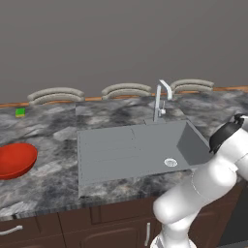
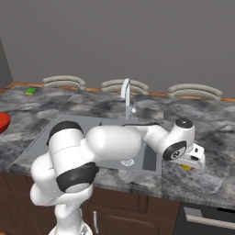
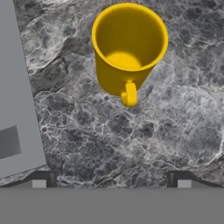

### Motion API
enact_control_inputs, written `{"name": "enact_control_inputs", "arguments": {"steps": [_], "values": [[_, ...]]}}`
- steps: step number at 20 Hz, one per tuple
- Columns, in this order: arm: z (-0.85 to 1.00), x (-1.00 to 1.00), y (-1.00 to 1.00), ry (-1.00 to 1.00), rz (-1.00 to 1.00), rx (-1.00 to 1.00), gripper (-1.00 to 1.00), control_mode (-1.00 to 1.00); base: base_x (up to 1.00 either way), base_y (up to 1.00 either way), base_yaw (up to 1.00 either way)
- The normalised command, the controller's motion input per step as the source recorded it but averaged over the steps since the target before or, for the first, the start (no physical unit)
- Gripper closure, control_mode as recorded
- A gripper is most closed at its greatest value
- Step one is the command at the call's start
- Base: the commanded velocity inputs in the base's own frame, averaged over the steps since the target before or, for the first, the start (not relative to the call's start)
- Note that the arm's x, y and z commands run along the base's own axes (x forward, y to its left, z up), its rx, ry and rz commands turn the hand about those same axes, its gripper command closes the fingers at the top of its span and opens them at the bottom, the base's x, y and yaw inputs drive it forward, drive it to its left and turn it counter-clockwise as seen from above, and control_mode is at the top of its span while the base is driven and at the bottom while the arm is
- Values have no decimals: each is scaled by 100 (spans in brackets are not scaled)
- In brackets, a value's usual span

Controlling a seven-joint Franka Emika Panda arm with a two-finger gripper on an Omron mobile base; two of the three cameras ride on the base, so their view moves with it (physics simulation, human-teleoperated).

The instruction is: Pick the mug and place it in the sink. Pick the bowl and place it in the open cabinet and then close the cabinet.

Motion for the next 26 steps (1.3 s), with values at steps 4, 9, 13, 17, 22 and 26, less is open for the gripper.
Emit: {"name": "enact_control_inputs", "arguments": {"steps": [4, 9, 13, 17, 22, 26], "values": [[-1, 10, -22, 0, 0, 0, -100, -100, 0, 0, 0], [-5, 18, -6, 0, 0, 0, -100, -100, 0, 0, 0], [-9, 22, 0, 0, 0, 0, -100, -100, 0, 0, 0], [-10, 12, -4, 0, 0, 0, -100, -100, 0, 0, 0], [-12, 7, -6, 0, 0, 0, -100, -100, 0, 0, 0], [-20, 2, -1, 0, 0, 0, -100, -100, 0, 0, 0]]}}
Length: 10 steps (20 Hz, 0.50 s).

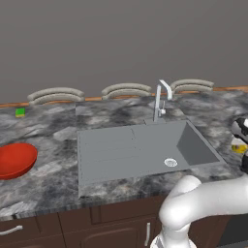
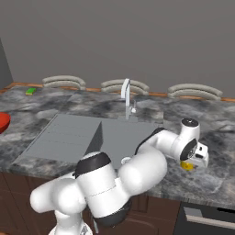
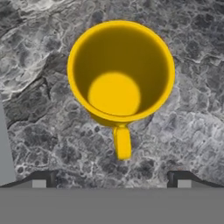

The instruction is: Pick the mug and place it in the sink. Pick the bowl and place it in the open cabinet and then close the cabinet.

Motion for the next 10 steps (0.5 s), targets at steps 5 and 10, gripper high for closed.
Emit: {"name": "enact_control_inputs", "arguments": {"steps": [5, 10], "values": [[-23, 5, 0, 0, 1, 0, -100, -100, 0, 0, 0], [-17, 11, -2, 0, 1, 0, -100, -100, 0, 0, 0]]}}
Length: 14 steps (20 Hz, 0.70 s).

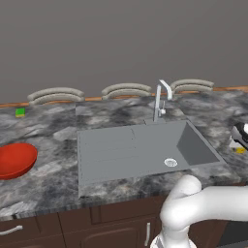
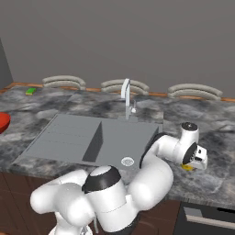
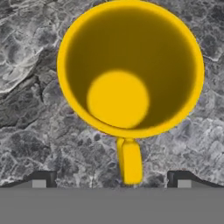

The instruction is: Pick the mug and place it in the sink. Pick the bowl and place it in the open cabinet and then close the cabinet.

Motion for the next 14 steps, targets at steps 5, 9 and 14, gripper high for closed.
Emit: {"name": "enact_control_inputs", "arguments": {"steps": [5, 9, 14], "values": [[-7, 18, -14, -1, 4, 0, -100, -100, 0, 0, 0], [-3, 13, -18, 0, 5, 0, -100, -100, 0, 0, 0], [-9, 13, -14, 0, 5, 0, 100, -100, 0, 0, 0]]}}
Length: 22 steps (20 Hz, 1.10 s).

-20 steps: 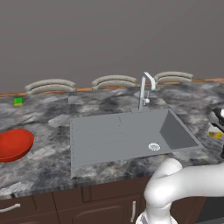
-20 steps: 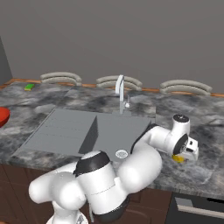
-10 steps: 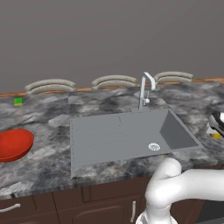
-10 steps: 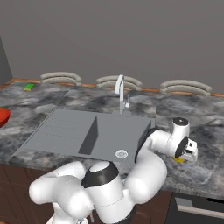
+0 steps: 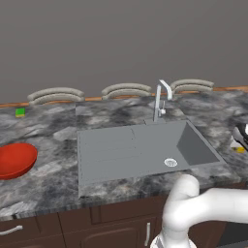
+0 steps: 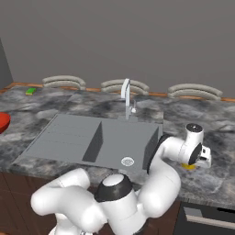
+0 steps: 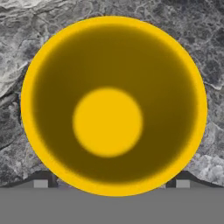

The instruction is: Pick the mug and place it in the sink. Pick the bowl and place it in the open cabinet and then close the cabinet.

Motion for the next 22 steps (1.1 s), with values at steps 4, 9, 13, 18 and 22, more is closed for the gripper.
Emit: {"name": "enact_control_inputs", "arguments": {"steps": [4, 9, 13, 18, 22], "values": [[-12, 4, 0, 0, 3, 0, 100, -100, 0, 0, 0], [-11, 0, 0, -1, 3, 0, 100, -100, 0, 0, 0], [-8, 0, 0, -4, 6, 0, 100, -100, 0, 0, 0], [0, -35, 57, -6, 7, -13, 100, -100, 0, 0, 0], [5, -48, 88, -7, 1, -2, 100, -100, 0, 0, 0]]}}
